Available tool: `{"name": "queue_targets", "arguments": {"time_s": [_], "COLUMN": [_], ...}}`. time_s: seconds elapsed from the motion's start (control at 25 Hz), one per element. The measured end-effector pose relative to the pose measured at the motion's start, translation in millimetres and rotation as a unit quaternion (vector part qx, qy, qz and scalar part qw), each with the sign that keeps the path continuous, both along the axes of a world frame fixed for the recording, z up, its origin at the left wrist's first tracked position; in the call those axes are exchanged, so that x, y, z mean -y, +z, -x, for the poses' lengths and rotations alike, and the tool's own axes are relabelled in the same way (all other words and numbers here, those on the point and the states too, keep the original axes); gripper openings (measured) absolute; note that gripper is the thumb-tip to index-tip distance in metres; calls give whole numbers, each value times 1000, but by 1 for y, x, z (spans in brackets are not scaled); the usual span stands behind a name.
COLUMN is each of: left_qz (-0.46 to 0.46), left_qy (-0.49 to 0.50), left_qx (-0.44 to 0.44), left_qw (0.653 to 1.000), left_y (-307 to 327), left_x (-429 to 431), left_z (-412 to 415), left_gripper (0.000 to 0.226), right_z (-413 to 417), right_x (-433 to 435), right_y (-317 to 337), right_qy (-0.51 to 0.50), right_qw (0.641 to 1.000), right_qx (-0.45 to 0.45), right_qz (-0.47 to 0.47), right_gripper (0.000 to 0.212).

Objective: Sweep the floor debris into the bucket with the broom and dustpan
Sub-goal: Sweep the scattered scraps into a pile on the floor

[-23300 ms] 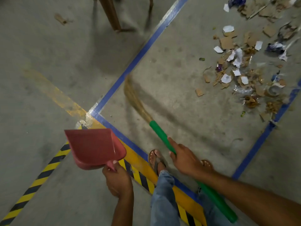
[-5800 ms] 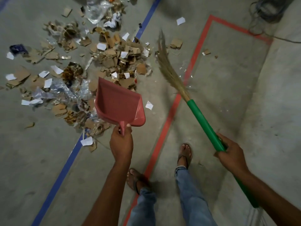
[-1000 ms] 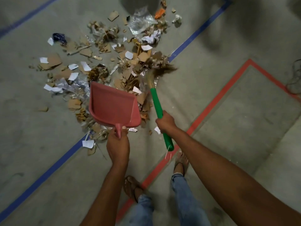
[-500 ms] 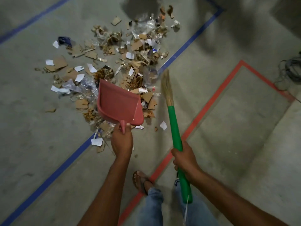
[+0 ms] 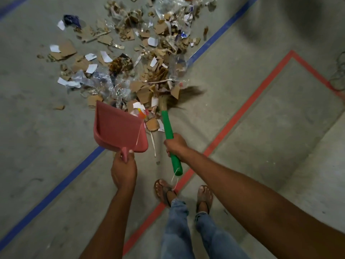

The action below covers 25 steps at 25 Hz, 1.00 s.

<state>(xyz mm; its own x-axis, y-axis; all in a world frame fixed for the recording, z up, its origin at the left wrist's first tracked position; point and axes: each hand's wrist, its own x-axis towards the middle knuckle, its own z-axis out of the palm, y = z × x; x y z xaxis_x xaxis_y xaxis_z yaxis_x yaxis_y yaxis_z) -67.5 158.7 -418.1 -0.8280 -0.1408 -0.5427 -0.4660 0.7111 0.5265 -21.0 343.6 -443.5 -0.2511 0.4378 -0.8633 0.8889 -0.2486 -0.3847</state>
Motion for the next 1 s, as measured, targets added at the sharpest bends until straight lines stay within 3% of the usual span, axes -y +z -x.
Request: {"name": "queue_targets", "arguments": {"time_s": [0.16, 0.32, 0.48, 0.6, 0.8, 0.92, 1.0], "left_qz": [-16, -42, -62, -62, -53, -2, 11], "left_qy": [27, 41, 52, 85, 154, 178, 191], "left_qx": [-12, -37, -70, -77, -98, -97, -90], "left_qw": [999, 998, 994, 991, 982, 979, 977], "left_y": [13, 32, 51, 60, 71, 75, 76], "left_x": [1, -20, -46, -63, -82, -78, -66], "left_z": [6, 2, -18, -42, -85, -119, -141], "left_gripper": [36, 33, 31, 46, 49, 32, 28], "right_z": [18, -26, -66, -83, -135, -168, -188], "right_x": [-39, -58, -90, -121, -161, -170, -157], "right_y": [38, 91, 105, 119, 121, 95, 73], "right_qy": [21, 15, -9, -17, 191, 414, 512], "right_qw": [994, 981, 996, 995, 977, 900, 849], "right_qx": [-68, -145, -90, -103, -85, -46, -40], "right_qz": [-81, -130, -21, -3, -41, -126, -121], "right_gripper": [32, 26, 31, 23, 41, 36, 34]}}
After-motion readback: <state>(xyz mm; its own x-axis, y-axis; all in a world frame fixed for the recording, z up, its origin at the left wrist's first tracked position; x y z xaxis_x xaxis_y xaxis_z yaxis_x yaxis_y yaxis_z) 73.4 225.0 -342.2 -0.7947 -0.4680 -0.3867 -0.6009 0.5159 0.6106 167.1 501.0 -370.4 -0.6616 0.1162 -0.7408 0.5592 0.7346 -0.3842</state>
